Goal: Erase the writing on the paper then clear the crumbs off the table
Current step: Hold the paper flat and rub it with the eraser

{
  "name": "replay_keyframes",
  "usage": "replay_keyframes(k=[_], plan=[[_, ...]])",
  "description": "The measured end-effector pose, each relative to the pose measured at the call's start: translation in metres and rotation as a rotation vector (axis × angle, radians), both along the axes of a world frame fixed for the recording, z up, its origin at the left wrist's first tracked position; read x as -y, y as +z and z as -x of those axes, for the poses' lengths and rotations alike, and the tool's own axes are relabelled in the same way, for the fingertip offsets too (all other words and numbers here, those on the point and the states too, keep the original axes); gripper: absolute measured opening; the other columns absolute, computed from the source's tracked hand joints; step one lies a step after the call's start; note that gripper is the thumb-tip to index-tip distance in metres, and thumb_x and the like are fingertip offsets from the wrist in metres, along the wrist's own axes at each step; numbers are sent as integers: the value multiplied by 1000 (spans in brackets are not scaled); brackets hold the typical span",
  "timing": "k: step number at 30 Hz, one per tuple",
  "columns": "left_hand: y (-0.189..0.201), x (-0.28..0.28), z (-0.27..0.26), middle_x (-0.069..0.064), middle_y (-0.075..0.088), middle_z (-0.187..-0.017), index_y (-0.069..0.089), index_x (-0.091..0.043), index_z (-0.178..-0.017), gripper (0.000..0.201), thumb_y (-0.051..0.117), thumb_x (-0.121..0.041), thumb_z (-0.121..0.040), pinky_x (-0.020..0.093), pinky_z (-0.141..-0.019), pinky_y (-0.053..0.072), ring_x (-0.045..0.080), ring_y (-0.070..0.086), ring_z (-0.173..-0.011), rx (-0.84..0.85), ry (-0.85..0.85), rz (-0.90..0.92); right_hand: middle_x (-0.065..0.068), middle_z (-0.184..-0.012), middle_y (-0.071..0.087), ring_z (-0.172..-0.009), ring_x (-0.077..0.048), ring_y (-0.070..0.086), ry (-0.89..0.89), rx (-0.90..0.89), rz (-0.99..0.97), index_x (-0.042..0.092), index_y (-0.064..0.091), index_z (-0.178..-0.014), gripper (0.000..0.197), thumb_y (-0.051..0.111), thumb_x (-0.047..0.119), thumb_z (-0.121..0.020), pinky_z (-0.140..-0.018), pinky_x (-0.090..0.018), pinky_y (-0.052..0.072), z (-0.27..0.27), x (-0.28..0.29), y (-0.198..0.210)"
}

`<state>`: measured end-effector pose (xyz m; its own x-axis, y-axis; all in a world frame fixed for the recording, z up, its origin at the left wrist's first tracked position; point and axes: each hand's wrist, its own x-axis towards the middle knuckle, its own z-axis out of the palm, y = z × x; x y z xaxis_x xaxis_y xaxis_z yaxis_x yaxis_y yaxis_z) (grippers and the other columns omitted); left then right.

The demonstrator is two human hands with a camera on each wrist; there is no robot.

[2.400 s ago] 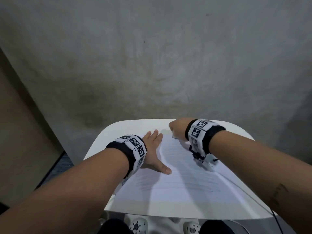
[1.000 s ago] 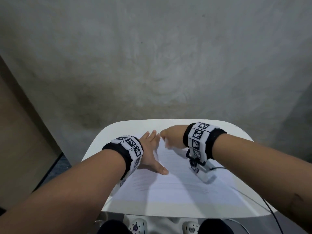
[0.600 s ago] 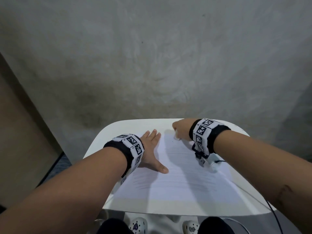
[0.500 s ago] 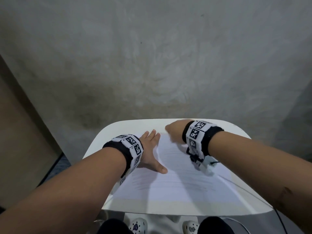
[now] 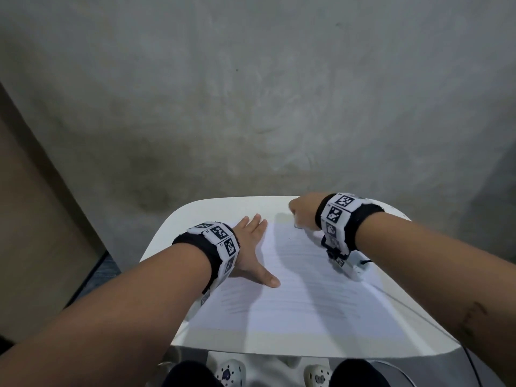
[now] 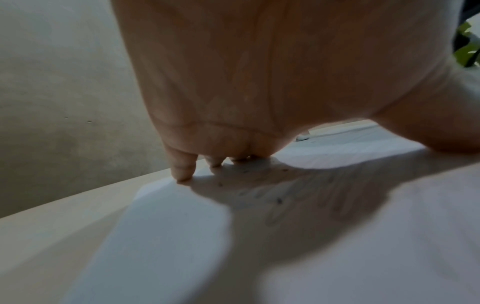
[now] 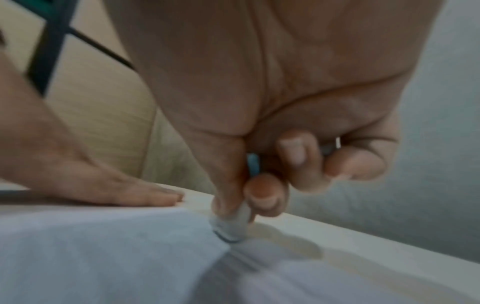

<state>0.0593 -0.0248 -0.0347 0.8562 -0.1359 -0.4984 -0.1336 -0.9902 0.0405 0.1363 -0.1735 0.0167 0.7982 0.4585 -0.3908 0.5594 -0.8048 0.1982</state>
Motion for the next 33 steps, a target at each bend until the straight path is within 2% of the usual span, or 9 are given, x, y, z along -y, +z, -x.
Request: replay_keyframes(k=[8,10,12,15,19,24,27,31,33], plan=[[-1,-1,-2,-5,-32,-155,-27,-23,-148,139,62,-83,-61,47,-117,-3,18,-24,-145,-5,-4,-16,4,-79,59,-63,-17,51,6,60,36,19,43,-78,24,66,21,-80,-64,-27,50,-6,-6,-6],[0,1,-1,-4,-32,-156,-28,-24,-148,139,63,-83,-60,48,-117,-2,19,-23,-145,-6,-11,-10,5,-78,56,-73,-18,53,92,-24,52,25,45,-88,19,63,20,-86,-67,-26,46,10,-14,-8],[1,0,-2,-4,-32,-155,-28,-24,-148,139,62,-84,-60,47,-117,-3,19,-24,-145,-12,-13,-9,0,-83,53,-84,-21,49,108,-74,53,20,51,-103,12,56,18,-92,-65,-25,38,10,-16,-6],[1,0,0,-5,-33,-155,-27,-23,-148,138,60,-85,-60,47,-117,-4,19,-24,-145,-11,-5,-20,-21,-103,64,-67,-22,52,89,10,110,12,52,-79,16,64,19,-85,-64,-24,45,-3,-18,2],[12,6,4,-5,-29,-155,-22,-24,-150,127,61,-77,-70,43,-117,-4,20,-23,-145,-26,-45,-12,-6,-124,61,-105,-25,59,149,-101,127,18,48,-131,42,60,15,-91,-76,-25,39,21,-31,-2],[3,0,-1,-3,-32,-156,-27,-23,-148,138,61,-84,-61,48,-117,-2,20,-23,-145,-25,-12,-22,4,-113,65,-88,-23,62,65,50,123,25,50,-91,20,68,28,-82,-81,-31,49,-5,-25,-5],[4,1,-1,-2,-30,-156,-28,-25,-147,138,64,-82,-62,48,-117,0,22,-22,-146,-16,-26,-10,1,-119,62,-105,-24,61,153,-84,110,25,53,-121,32,60,22,-90,-79,-27,42,16,-26,-11],[-3,-3,-2,-6,-33,-155,-27,-25,-148,139,62,-85,-59,47,-117,-5,18,-24,-145,-8,0,1,3,-90,56,-82,-24,57,37,45,43,16,49,-89,12,60,22,-87,-75,-29,48,-2,-7,0],[-4,-3,-2,-6,-33,-155,-27,-25,-148,139,61,-86,-59,47,-117,-5,18,-25,-145,-7,-6,1,3,-90,62,-81,-21,62,40,32,76,19,55,-88,8,61,23,-85,-76,-31,53,1,-10,-6]])
